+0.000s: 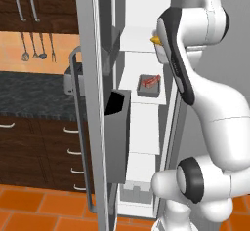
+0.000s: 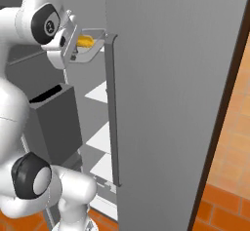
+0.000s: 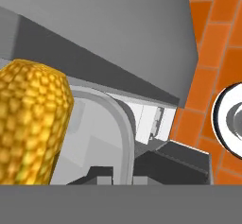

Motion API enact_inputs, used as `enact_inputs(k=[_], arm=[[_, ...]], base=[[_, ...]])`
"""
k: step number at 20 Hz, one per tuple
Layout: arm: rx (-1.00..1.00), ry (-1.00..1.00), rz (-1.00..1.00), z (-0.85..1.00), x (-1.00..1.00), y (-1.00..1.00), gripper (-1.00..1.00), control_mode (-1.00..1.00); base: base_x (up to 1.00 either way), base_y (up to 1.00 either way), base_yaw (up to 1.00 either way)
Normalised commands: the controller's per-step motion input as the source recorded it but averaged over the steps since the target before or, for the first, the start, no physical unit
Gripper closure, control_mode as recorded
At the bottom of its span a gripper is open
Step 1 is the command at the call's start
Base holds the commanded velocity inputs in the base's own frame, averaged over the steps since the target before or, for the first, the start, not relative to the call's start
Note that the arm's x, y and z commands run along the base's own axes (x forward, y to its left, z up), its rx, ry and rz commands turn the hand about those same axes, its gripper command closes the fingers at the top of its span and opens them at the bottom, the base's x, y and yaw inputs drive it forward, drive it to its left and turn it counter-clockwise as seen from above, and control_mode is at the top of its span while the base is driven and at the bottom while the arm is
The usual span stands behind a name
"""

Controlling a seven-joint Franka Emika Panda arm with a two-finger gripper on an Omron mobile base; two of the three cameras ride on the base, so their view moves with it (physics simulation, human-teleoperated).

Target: Take the meat container that has the steak and place it on the second highest rack of the freezer. Then take the vegetable container that has the corn and garlic and place it on the highest rack of the freezer.

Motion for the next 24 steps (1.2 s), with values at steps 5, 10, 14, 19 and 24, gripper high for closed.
enact_inputs(k=[5,10,14,19,24], arm=[[0.0,-0.01,0.0,-0.07,0.37,-0.04,1.0,-1.0],[0.0,0.0,-0.01,0.0,0.52,0.0,1.0,-1.0],[0.0,0.0,-0.01,0.0,0.61,0.0,1.0,-1.0],[0.0,0.0,-0.01,0.0,0.61,0.0,1.0,-1.0],[0.0,0.0,-0.01,0.0,0.54,-0.02,1.0,-1.0]], base=[[0.0,0.0,0.0],[0.0,0.0,0.0],[0.0,0.0,0.0],[0.0,0.0,0.0],[0.0,0.0,0.0]])
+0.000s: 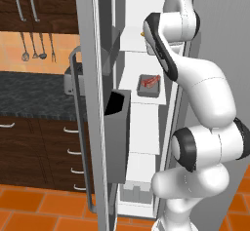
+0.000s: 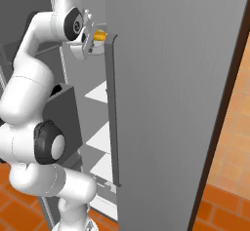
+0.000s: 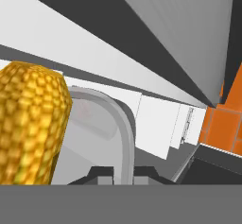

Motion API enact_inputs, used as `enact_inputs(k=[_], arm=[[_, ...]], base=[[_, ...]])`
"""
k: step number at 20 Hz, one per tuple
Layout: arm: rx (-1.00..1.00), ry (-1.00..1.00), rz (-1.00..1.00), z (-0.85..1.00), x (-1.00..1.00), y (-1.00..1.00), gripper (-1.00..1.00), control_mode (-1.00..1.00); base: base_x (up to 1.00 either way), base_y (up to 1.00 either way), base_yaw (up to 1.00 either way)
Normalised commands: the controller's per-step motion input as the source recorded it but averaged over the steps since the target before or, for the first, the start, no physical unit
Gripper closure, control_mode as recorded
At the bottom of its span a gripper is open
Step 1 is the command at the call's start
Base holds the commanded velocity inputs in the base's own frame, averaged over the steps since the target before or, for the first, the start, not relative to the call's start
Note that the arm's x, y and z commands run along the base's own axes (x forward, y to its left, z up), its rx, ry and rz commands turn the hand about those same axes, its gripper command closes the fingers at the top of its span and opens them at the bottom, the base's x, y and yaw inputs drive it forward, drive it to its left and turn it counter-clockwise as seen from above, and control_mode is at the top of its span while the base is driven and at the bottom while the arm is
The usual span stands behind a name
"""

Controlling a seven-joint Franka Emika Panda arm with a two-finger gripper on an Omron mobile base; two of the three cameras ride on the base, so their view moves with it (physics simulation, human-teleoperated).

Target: Take the meat container that has the steak and place it on the second highest rack of the freezer. Then take the vegetable container that has the corn and garlic and place it on the highest rack of the freezer.

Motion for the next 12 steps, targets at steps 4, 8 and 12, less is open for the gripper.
enact_inputs(k=[4,8,12], arm=[[0.0,0.0,-0.01,-0.15,0.37,-0.06,1.0,-1.0],[0.0,0.0,0.0,-0.33,0.23,-0.1,1.0,-1.0],[0.0,-0.02,-0.01,0.0,0.41,-0.04,1.0,-1.0]], base=[[0.0,0.0,0.0],[0.0,0.0,0.0],[0.0,0.0,0.0]])
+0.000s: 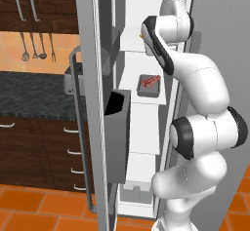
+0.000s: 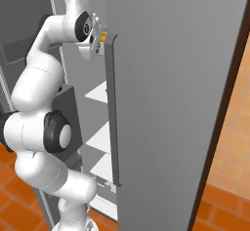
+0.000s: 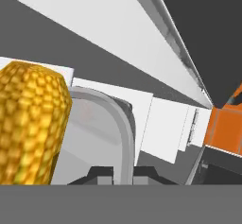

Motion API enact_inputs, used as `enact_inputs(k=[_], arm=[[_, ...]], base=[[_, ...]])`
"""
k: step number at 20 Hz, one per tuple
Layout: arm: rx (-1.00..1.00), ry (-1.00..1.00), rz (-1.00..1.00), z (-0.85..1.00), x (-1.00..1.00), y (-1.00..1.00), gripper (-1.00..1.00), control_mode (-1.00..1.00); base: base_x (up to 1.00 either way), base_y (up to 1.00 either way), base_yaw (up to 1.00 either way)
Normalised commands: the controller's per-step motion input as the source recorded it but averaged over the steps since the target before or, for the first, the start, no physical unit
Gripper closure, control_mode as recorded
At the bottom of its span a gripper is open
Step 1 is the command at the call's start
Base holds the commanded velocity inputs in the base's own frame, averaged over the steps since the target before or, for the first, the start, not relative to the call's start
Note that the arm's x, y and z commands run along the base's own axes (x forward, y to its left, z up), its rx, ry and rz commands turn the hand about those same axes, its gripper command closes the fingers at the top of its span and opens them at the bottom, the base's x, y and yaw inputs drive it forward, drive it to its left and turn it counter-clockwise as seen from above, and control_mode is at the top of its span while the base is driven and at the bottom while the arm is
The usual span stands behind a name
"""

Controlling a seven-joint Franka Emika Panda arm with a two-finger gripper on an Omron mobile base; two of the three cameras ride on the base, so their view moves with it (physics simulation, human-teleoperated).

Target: Take the meat container that has the steak and place it on the second highest rack of the freezer. Then take the vegetable container that has the corn and garlic and place it on the highest rack of the freezer.

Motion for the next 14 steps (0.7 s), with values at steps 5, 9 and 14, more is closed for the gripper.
enact_inputs(k=[5,9,14], arm=[[0.0,0.0,-0.03,0.0,0.5,0.0,1.0,-1.0],[0.0,0.0,-0.03,0.0,0.57,-0.01,1.0,-1.0],[0.0,0.0,-0.02,0.0,0.51,-0.1,1.0,-1.0]], base=[[0.0,0.0,0.0],[0.0,0.0,0.0],[0.0,0.0,0.0]])
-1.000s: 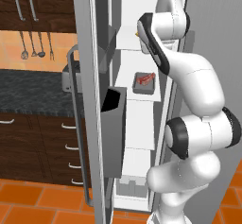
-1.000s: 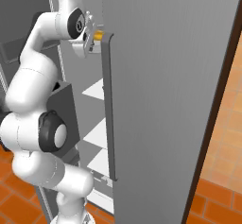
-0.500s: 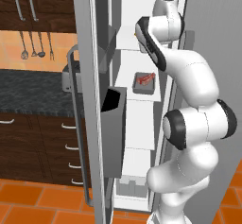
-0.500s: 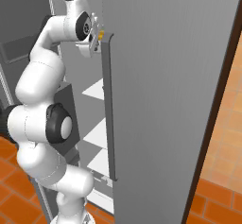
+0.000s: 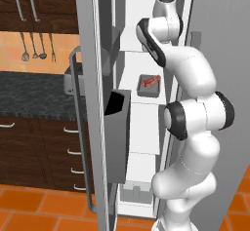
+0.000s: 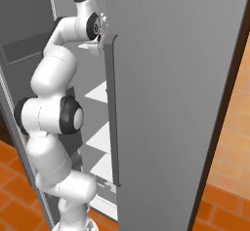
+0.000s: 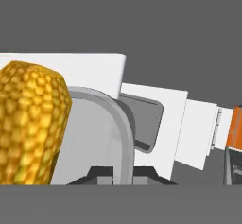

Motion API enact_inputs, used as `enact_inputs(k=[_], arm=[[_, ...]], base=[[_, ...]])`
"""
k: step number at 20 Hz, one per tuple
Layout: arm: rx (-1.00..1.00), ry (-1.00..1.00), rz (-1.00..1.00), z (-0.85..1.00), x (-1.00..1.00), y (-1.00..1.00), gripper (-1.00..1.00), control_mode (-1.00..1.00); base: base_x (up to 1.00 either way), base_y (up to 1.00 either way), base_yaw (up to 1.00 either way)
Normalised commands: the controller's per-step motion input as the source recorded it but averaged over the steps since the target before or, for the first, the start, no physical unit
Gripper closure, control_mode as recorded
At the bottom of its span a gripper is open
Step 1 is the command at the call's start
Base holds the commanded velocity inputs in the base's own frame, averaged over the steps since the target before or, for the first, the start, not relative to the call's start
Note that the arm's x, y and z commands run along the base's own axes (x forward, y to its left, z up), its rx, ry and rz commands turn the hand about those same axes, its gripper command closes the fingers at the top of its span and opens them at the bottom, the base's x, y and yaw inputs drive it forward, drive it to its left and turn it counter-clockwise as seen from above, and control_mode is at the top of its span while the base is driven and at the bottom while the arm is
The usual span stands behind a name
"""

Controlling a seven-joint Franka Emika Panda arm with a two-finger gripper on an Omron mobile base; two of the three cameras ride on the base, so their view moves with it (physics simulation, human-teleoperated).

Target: Take the meat container that has the steak and place it on the second highest rack of the freezer. Then take the vegetable container that has the corn and garlic and place it on the highest rack of the freezer.

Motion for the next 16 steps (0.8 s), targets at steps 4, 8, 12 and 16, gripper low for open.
enact_inputs(k=[4,8,12,16], arm=[[0.0,-0.01,0.0,-0.01,0.42,-0.16,1.0,-1.0],[0.0,0.0,0.0,-0.11,0.24,-0.1,1.0,-1.0],[0.0,0.01,0.0,-0.19,0.17,-0.02,1.0,-1.0],[0.0,0.0,0.0,-0.27,0.1,0.0,1.0,-1.0]], base=[[0.0,0.0,0.0],[0.0,0.0,0.0],[0.0,0.0,0.0],[0.0,0.0,0.0]])
